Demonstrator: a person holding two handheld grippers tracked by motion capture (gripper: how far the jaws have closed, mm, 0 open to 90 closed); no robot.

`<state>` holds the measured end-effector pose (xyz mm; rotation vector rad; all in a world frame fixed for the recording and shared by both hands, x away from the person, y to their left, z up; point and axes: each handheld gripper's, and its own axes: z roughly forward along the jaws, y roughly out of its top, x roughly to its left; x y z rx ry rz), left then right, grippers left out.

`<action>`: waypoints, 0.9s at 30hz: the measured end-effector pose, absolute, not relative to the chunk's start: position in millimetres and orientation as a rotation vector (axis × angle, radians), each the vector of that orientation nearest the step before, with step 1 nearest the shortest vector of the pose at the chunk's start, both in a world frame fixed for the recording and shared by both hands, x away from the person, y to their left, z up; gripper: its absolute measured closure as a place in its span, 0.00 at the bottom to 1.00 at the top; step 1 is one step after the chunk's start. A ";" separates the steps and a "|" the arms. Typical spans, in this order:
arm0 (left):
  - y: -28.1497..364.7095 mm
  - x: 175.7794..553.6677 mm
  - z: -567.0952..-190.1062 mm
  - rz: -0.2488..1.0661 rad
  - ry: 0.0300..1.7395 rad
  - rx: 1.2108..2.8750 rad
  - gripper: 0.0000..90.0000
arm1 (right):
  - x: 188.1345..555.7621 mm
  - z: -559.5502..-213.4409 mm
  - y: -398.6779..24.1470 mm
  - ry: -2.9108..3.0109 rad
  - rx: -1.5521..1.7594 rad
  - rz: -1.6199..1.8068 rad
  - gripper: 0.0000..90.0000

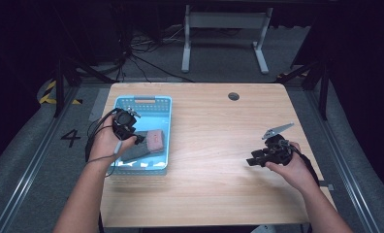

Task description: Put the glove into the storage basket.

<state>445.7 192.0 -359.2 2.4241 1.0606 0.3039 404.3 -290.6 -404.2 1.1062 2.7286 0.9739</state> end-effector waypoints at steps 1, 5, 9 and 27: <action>189.5 441.2 -354.3 0.298 1.048 2.418 0.53 | 404.9 -404.3 -289.8 2.730 1.104 0.976 0.61; 178.7 426.4 -342.3 0.307 0.996 2.413 0.53 | 409.0 -404.1 -286.3 2.739 1.093 0.971 0.61; 163.7 407.4 -331.7 0.298 0.945 2.401 0.51 | 410.2 -403.7 -284.3 2.749 1.081 0.969 0.61; 81.6 361.5 -347.2 0.117 0.703 2.394 0.47 | 401.7 -404.3 -295.2 2.743 1.074 0.978 0.59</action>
